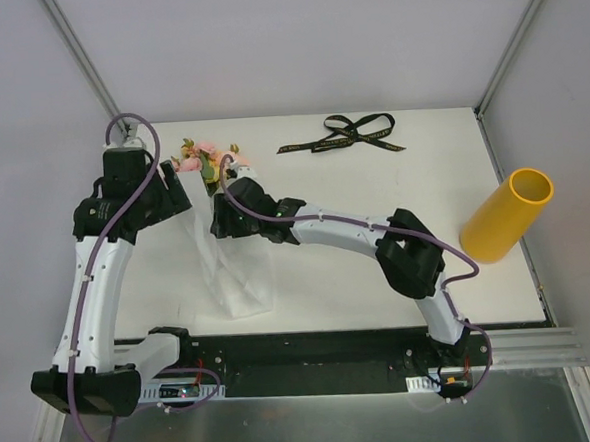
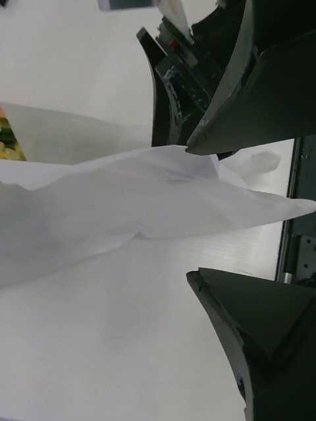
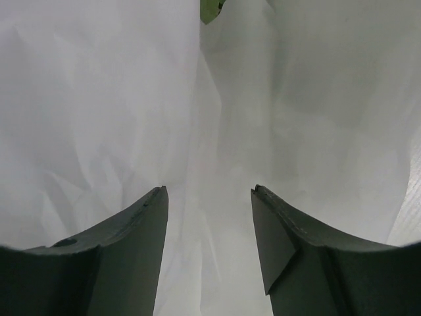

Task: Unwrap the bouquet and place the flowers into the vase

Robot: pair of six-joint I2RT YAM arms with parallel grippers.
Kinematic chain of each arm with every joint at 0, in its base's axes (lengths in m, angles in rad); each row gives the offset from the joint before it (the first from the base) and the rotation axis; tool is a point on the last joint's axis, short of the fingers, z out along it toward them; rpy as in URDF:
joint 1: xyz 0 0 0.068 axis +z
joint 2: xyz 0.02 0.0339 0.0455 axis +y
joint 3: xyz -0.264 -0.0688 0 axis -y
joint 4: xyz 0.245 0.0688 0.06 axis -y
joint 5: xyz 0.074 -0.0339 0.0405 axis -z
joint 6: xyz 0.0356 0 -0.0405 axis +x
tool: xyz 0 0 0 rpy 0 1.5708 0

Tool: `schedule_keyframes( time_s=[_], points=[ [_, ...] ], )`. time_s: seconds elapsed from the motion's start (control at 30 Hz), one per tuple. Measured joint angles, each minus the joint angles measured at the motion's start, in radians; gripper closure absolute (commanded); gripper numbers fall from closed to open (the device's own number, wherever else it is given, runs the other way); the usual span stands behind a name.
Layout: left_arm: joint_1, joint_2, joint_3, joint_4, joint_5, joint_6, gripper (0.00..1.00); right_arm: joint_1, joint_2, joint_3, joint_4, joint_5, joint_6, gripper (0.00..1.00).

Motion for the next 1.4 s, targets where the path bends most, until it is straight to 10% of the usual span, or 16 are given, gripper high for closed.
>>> schedule_keyframes(
  time_s=[1.4],
  points=[
    [0.007,-0.072,-0.152,0.077,0.288,-0.045,0.21,0.049,0.069,0.023,-0.01,0.035,-0.017,0.66]
  ],
)
